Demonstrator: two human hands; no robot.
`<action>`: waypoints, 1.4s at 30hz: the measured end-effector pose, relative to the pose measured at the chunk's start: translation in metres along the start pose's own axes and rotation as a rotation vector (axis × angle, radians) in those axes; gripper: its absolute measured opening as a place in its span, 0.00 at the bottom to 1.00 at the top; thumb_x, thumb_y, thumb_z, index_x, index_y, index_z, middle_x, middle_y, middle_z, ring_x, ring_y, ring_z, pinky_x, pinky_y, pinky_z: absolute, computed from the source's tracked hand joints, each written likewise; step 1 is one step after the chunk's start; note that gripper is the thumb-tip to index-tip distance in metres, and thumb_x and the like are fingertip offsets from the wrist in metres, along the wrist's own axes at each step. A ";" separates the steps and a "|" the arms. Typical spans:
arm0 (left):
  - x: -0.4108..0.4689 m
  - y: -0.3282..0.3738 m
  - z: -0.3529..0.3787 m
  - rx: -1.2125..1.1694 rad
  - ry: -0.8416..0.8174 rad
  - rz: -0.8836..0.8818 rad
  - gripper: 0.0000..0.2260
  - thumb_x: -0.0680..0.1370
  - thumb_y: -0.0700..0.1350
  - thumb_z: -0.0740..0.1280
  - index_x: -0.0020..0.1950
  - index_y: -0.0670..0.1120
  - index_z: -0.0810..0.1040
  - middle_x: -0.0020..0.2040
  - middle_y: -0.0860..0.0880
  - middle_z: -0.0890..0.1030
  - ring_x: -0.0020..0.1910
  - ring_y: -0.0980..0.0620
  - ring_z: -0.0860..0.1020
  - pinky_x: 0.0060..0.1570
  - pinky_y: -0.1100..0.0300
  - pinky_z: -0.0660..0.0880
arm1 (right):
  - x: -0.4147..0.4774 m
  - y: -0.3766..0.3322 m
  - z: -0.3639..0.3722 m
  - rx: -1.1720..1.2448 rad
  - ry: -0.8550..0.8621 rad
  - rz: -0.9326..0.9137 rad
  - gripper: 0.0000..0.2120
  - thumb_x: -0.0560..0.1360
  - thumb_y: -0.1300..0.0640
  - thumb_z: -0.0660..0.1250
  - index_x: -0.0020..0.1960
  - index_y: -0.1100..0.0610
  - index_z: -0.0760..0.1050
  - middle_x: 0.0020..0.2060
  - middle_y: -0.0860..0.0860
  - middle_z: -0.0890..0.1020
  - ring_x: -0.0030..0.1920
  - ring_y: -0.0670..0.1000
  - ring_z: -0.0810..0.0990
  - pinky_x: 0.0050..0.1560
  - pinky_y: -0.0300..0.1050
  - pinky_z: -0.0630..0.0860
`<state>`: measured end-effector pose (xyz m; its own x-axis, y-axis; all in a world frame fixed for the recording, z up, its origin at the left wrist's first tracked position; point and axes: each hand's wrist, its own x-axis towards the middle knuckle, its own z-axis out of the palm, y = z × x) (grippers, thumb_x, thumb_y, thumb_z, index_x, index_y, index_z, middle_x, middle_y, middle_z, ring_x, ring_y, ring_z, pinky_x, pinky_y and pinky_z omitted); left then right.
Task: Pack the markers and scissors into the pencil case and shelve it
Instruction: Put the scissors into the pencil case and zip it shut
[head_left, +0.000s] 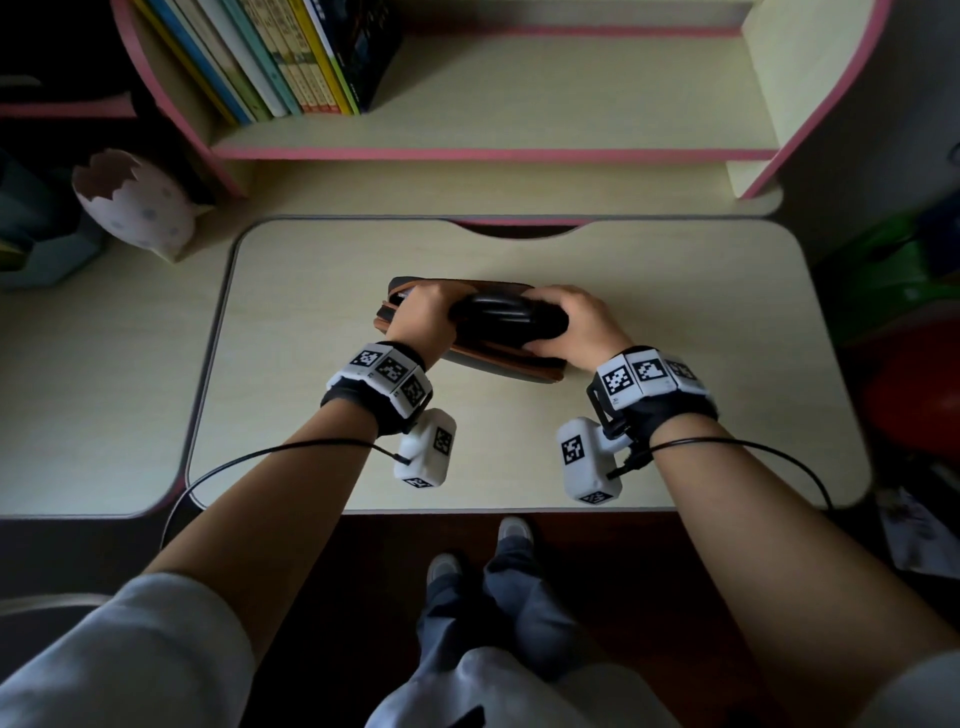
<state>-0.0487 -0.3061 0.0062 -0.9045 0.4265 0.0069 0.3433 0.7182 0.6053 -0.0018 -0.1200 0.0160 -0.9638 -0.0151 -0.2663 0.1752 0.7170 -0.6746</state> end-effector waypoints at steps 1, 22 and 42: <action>0.000 -0.003 0.001 0.029 -0.021 -0.017 0.16 0.71 0.30 0.61 0.54 0.41 0.80 0.52 0.39 0.83 0.53 0.42 0.79 0.53 0.56 0.72 | 0.000 0.000 0.000 -0.013 -0.001 -0.008 0.27 0.65 0.62 0.75 0.63 0.53 0.75 0.61 0.55 0.76 0.63 0.55 0.73 0.64 0.43 0.67; -0.008 -0.013 -0.007 0.061 0.297 -0.139 0.09 0.71 0.38 0.66 0.50 0.36 0.78 0.49 0.36 0.78 0.51 0.38 0.74 0.48 0.50 0.71 | 0.001 0.003 0.007 -0.101 0.162 -0.010 0.11 0.70 0.72 0.63 0.51 0.63 0.72 0.52 0.61 0.77 0.53 0.60 0.75 0.51 0.48 0.70; -0.010 0.005 0.031 0.280 -0.070 0.070 0.26 0.69 0.56 0.70 0.66 0.53 0.72 0.60 0.47 0.77 0.64 0.44 0.69 0.68 0.46 0.53 | -0.018 0.029 0.016 -0.139 -0.031 0.331 0.14 0.75 0.63 0.63 0.59 0.67 0.74 0.55 0.65 0.80 0.58 0.64 0.77 0.56 0.49 0.72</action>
<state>-0.0299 -0.2904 -0.0155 -0.8599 0.5100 -0.0197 0.4693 0.8053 0.3621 0.0239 -0.1106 -0.0097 -0.8523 0.2147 -0.4769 0.4460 0.7746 -0.4484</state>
